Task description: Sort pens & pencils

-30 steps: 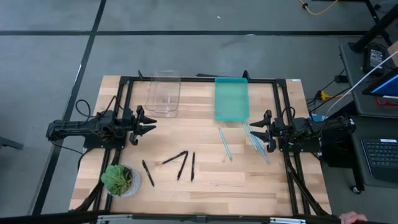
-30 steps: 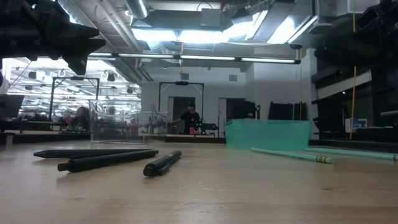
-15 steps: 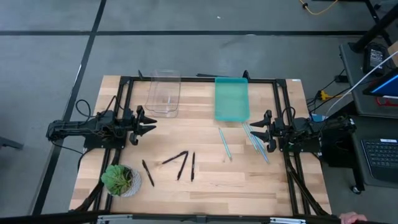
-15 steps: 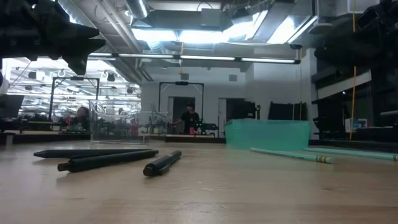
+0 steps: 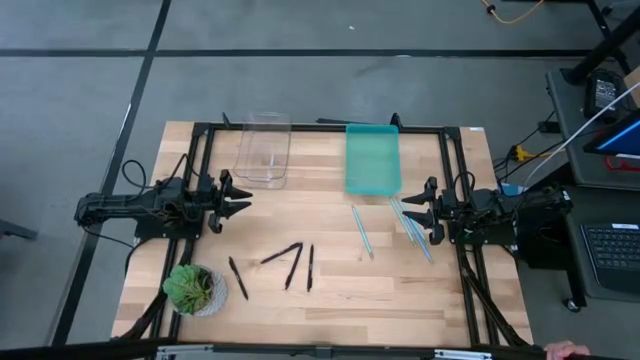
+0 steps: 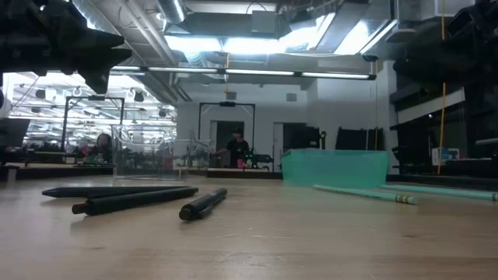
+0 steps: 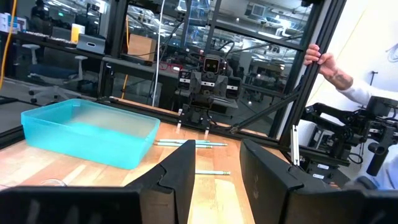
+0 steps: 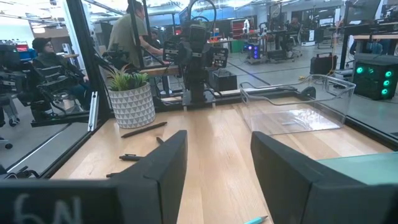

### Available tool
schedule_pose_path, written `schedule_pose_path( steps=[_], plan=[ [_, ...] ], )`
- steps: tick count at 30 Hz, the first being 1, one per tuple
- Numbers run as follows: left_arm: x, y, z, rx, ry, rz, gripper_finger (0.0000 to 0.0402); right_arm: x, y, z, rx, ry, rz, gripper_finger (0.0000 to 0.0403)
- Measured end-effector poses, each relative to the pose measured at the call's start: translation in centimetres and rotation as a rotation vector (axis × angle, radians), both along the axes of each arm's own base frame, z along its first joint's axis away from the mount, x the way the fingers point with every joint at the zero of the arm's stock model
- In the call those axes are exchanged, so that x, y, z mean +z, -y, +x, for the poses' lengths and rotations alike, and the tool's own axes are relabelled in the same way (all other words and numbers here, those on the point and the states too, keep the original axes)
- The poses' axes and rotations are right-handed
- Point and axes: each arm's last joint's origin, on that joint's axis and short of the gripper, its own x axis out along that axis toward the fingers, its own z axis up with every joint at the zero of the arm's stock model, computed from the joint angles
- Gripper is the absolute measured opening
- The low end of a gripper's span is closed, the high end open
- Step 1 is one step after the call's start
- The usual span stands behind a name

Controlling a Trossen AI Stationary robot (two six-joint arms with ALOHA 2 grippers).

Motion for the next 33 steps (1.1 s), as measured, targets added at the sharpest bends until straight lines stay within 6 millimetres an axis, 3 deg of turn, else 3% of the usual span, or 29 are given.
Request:
schedule_pose_path(
  steps=[26, 33],
  plan=[
    [0.00, 0.00, 0.00, 0.000, 0.000, 0.001, 0.0121, -0.01, 0.00, 0.00, 0.000, 0.000, 0.000, 0.0180],
    [0.01, -0.07, -0.01, 0.041, -0.007, 0.121, 0.0121, -0.01, 0.00, 0.00, 0.000, 0.000, 0.000, 0.0180]
  ],
)
